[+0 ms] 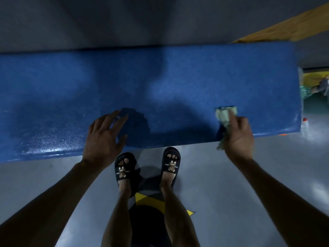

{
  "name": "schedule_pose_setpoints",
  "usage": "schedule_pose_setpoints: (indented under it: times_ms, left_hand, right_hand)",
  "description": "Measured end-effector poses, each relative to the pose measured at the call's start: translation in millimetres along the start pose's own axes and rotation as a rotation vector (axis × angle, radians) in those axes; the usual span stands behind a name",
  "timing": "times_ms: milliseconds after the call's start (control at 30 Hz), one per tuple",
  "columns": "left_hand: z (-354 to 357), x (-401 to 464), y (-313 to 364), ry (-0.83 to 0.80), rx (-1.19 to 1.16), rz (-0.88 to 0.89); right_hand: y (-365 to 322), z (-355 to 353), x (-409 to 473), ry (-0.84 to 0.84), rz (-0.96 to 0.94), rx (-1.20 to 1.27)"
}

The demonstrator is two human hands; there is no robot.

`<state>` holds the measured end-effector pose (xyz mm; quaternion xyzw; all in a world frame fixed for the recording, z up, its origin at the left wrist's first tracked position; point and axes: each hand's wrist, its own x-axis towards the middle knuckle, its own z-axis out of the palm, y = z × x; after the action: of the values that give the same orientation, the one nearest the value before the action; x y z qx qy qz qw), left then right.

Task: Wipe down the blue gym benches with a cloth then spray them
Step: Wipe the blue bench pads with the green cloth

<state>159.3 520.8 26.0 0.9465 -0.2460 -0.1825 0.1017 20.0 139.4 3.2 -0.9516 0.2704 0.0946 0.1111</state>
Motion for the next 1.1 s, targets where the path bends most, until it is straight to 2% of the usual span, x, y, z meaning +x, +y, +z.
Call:
schedule_pose_setpoints:
  times_ms: [67,133,233,333,433,500,567,667,767,833,900,1000,1100]
  left_hand:
    - [2,-5,0,0.011,-0.012,-0.012]
    - [4,-11,-1,0.022,-0.030,-0.030]
    - [6,-21,-7,0.014,-0.044,-0.040]
    - [5,-25,-21,0.018,-0.055,-0.037]
    - [3,-28,-36,0.026,-0.058,-0.027]
    - [1,-29,-47,0.015,-0.058,-0.017]
    - [-1,-29,-56,0.006,-0.059,-0.012]
    - [-6,-31,-69,-0.001,-0.054,0.006]
    - [-10,-32,-81,-0.012,-0.051,0.017]
    - [-13,-33,-90,-0.008,-0.052,0.023]
    - [-14,-34,-100,0.002,-0.050,0.026]
    - [-15,-36,-115,0.003,-0.048,0.032]
    - [-17,-39,-131,-0.018,-0.024,0.024]
  right_hand:
    - [16,-8,0,0.007,0.100,0.015]
    - [15,-7,1,-0.010,0.118,0.031]
    - [-3,2,3,0.069,0.205,0.090]
    - [-39,17,-4,0.139,0.304,0.164]
    - [-103,43,-26,0.176,0.285,0.254]
    - [-159,62,-46,0.178,0.220,0.265]
    - [-214,74,-68,0.152,0.074,0.266]
    - [-277,83,-92,0.007,-0.198,0.273]
    - [-278,75,-86,-0.122,-0.472,0.165]
    - [-244,63,-65,-0.112,-0.586,0.002]
    - [-196,52,-42,-0.005,-0.497,-0.106]
    - [-131,37,-23,0.092,-0.168,-0.027]
    - [-131,41,-24,0.181,0.170,0.098]
